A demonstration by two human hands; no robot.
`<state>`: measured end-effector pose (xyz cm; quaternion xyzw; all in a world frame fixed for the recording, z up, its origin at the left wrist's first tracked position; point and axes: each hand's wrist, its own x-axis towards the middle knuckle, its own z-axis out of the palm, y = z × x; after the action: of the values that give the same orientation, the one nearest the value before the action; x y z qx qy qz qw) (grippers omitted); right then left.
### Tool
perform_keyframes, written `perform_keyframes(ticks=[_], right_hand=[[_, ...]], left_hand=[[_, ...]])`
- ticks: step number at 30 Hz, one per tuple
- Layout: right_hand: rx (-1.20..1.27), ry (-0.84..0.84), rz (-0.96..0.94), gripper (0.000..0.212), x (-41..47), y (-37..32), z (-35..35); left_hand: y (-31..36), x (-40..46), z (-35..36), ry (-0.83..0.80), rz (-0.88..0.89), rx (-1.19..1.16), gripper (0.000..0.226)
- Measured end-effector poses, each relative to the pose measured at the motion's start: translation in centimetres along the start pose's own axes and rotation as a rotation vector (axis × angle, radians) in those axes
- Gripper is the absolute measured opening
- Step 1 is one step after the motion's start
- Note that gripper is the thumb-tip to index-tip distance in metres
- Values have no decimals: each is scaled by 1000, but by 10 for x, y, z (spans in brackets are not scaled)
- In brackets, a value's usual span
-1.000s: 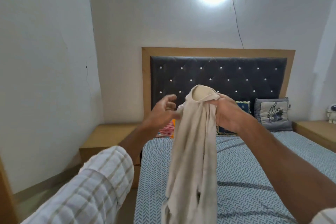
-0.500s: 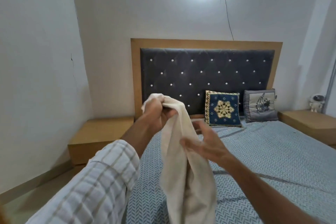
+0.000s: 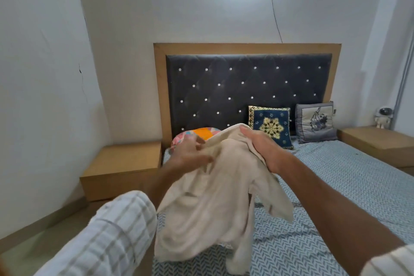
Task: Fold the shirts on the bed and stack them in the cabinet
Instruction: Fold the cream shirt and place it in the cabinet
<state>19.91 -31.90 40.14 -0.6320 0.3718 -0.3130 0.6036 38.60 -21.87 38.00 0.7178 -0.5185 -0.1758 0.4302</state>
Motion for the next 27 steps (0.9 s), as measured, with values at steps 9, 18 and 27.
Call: perform_keyframes(ticks=[9, 18, 27], right_hand=[[-654, -68, -265, 47, 9, -19, -3], [-342, -325, -116, 18, 2, 0, -20], [-472, -51, -282, 31, 4, -18, -48]], left_hand=[[0, 13, 11, 187, 179, -80, 25], [9, -2, 7, -325, 189, -110, 60], [5, 9, 20, 91, 128, -123, 29]])
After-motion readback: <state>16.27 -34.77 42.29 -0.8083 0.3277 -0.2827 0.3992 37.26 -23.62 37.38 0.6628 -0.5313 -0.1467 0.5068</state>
